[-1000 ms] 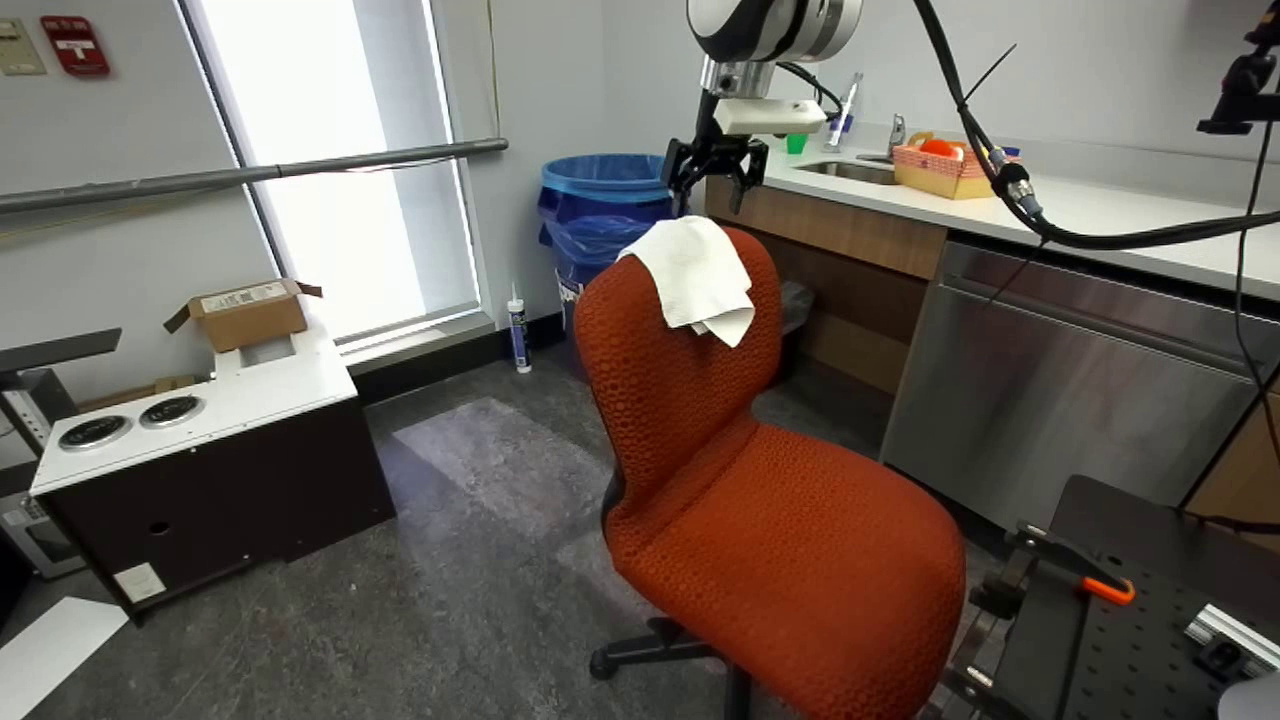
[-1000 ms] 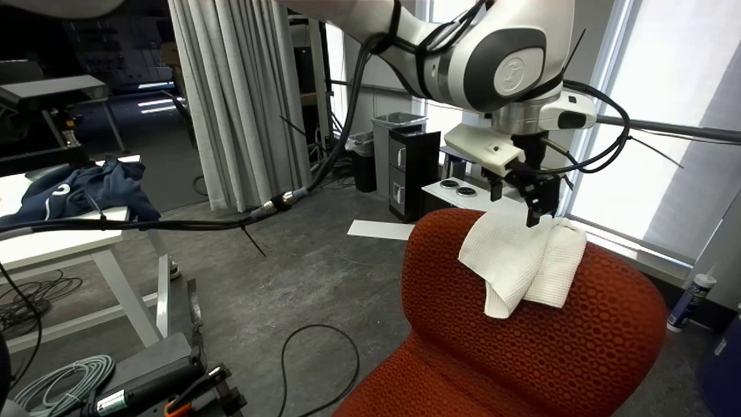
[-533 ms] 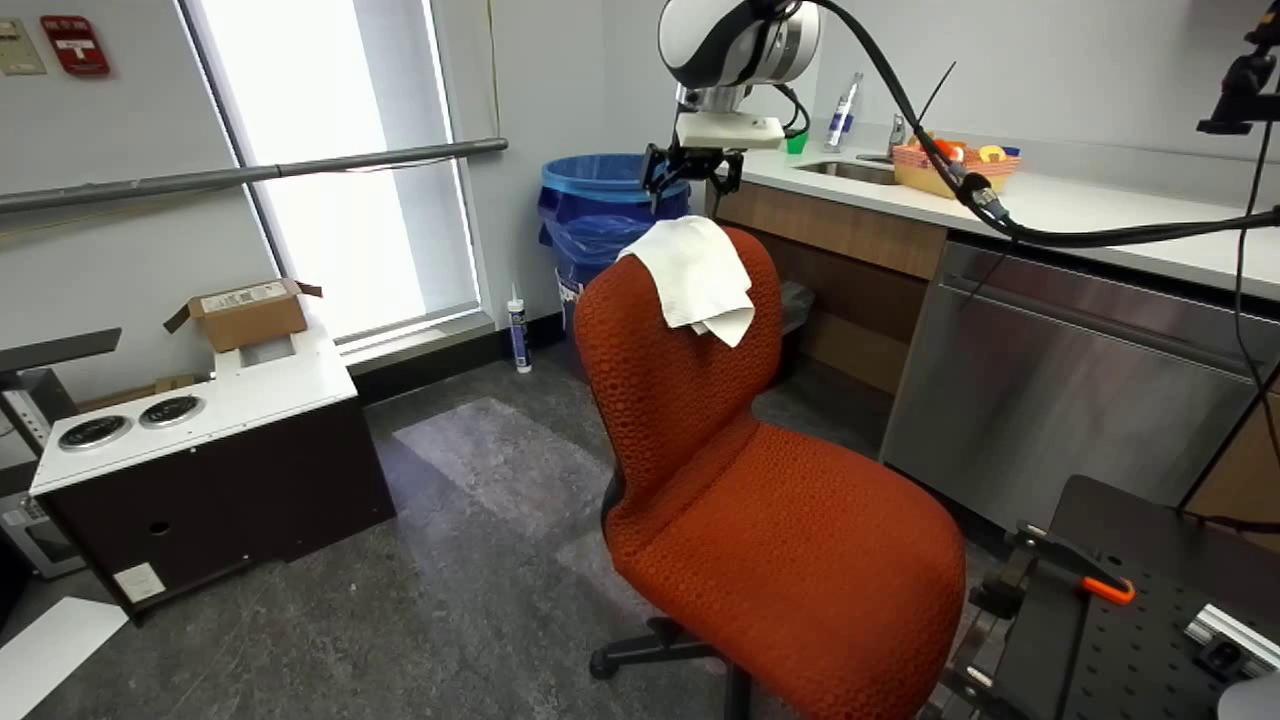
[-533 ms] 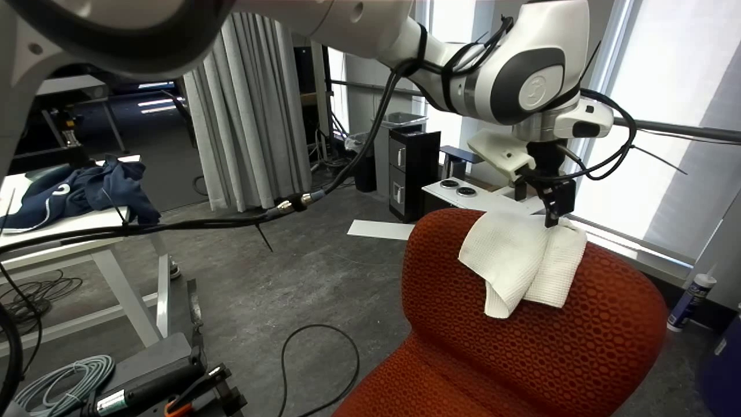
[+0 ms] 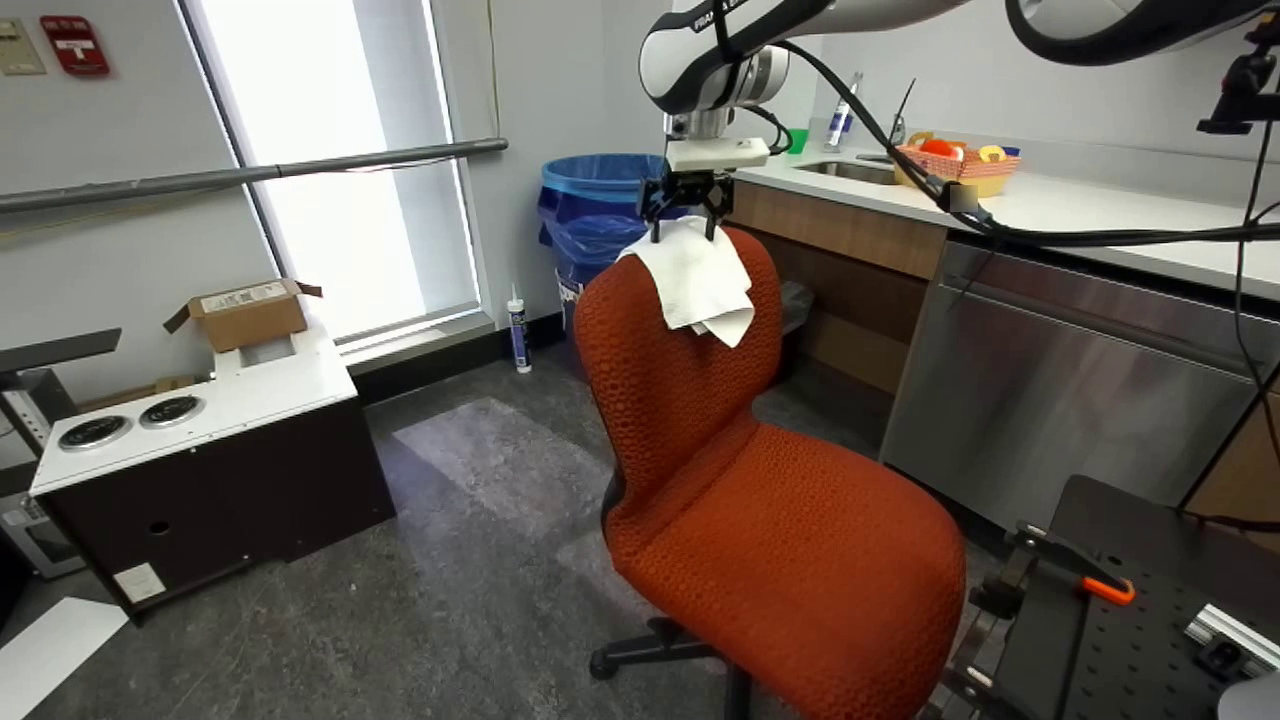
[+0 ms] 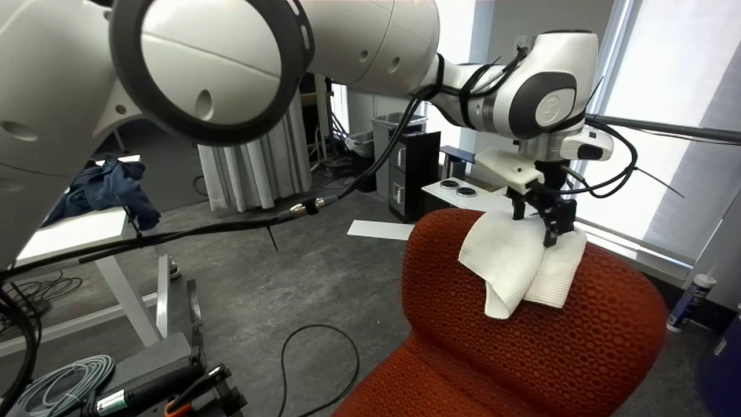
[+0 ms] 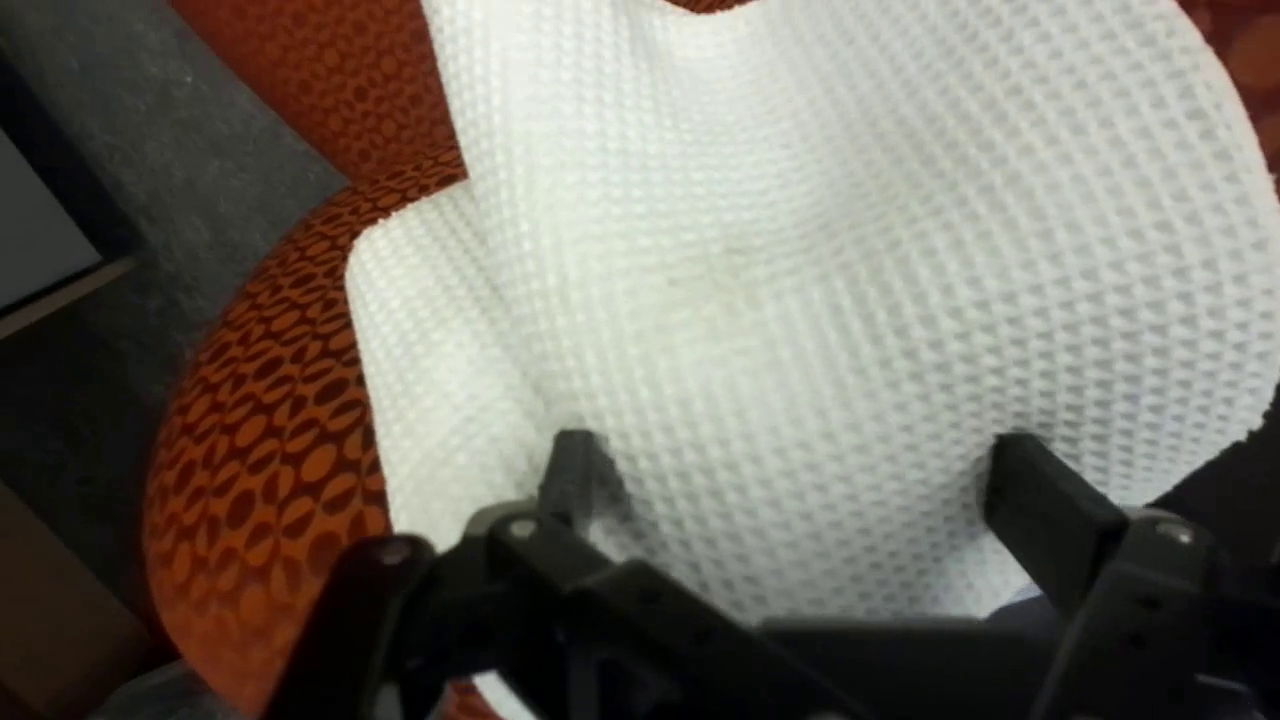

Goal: Put the towel on the seat of the chair

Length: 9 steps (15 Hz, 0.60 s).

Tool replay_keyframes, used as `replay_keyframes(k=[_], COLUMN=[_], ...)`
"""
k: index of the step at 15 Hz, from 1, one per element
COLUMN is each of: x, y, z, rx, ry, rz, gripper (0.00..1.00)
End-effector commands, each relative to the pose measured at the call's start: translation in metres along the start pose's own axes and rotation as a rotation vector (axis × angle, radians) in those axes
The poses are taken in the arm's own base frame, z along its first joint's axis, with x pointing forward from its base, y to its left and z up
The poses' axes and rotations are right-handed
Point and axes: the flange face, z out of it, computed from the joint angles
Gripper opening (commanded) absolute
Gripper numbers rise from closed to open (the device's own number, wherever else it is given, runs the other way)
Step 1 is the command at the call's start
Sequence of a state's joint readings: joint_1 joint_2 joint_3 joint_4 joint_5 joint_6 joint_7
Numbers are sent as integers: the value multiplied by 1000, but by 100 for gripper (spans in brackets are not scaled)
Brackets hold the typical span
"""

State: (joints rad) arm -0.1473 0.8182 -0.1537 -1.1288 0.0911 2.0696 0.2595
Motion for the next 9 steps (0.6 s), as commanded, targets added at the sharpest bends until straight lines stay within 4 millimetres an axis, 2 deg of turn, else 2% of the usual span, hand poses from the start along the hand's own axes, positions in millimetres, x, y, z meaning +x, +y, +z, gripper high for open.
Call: replay_keyframes(k=[1, 5, 6, 9], x=[12, 22, 10, 12], y=[4, 1, -6, 8], z=[-1, -5, -9, -18], rx=[-24, -13, 7, 23], ry=[-59, -26, -28, -31], rz=[-65, -111, -111, -132], gripper=[74, 41, 31, 7])
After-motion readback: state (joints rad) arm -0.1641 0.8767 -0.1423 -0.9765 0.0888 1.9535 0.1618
